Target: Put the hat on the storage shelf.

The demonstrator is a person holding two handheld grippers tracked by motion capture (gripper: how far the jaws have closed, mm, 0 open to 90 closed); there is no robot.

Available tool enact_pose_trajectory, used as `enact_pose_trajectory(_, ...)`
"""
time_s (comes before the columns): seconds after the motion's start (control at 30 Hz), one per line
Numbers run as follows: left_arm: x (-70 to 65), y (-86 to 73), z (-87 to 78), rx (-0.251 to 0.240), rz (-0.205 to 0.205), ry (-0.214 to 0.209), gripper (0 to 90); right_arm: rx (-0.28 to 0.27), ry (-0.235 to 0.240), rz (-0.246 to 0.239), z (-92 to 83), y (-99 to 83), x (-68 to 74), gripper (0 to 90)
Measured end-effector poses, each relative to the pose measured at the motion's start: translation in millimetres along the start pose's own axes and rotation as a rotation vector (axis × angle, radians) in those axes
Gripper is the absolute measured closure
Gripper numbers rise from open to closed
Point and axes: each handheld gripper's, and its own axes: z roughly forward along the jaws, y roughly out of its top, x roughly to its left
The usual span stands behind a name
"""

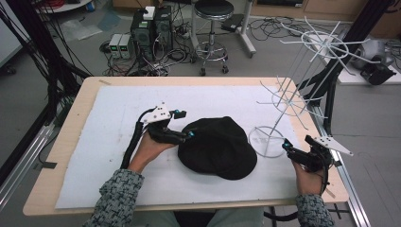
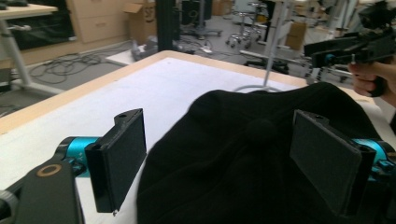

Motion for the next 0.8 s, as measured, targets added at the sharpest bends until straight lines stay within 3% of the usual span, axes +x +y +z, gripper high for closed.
enact_pose_trajectory(0.33, -6.4, -7.4, 22.7, 0.033, 0.008, -0.091, 20.9, 0.009, 0.006, 0.008, 1.1, -0.3, -0.5, 10.7)
enact_pose_trajectory(0.53, -9.1, -9.9, 29.3, 0.045, 0.006, -0.112, 21.6, 0.010, 0.005, 0.003, 2.0, -0.4, -0.9, 10.7)
enact_pose_trajectory(0.8, -17.1, -16.5, 42.6, 0.098, 0.039, -0.133, 27.1, 0.009, 0.007, 0.010, 1.4, -0.4, -1.0, 10.7)
